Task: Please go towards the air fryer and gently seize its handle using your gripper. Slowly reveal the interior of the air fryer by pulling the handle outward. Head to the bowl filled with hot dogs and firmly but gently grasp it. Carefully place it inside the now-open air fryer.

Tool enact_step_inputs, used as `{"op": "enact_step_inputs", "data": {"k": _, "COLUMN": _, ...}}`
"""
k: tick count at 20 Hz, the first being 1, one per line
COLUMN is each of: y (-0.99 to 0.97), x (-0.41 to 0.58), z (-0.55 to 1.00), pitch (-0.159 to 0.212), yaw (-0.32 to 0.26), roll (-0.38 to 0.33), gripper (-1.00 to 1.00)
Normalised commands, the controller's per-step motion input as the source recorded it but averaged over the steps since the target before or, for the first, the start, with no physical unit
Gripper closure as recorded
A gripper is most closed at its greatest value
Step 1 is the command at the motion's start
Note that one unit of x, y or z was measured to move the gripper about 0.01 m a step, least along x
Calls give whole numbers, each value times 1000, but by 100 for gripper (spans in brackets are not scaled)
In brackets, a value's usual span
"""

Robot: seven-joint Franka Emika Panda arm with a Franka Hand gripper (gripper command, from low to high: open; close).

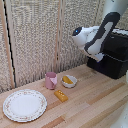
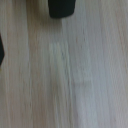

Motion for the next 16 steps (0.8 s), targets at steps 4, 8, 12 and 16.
{"op": "enact_step_inputs", "data": {"k": 4, "y": -653, "x": -148, "z": -109, "pitch": 2, "yaw": 129, "roll": -75, "gripper": -100}}
{"op": "enact_step_inputs", "data": {"k": 8, "y": -580, "x": -210, "z": -19, "pitch": 10, "yaw": 119, "roll": -104, "gripper": -100}}
{"op": "enact_step_inputs", "data": {"k": 12, "y": -396, "x": -205, "z": 12, "pitch": 0, "yaw": 108, "roll": -162, "gripper": -100}}
{"op": "enact_step_inputs", "data": {"k": 16, "y": -289, "x": -31, "z": 126, "pitch": 41, "yaw": 161, "roll": -72, "gripper": 100}}
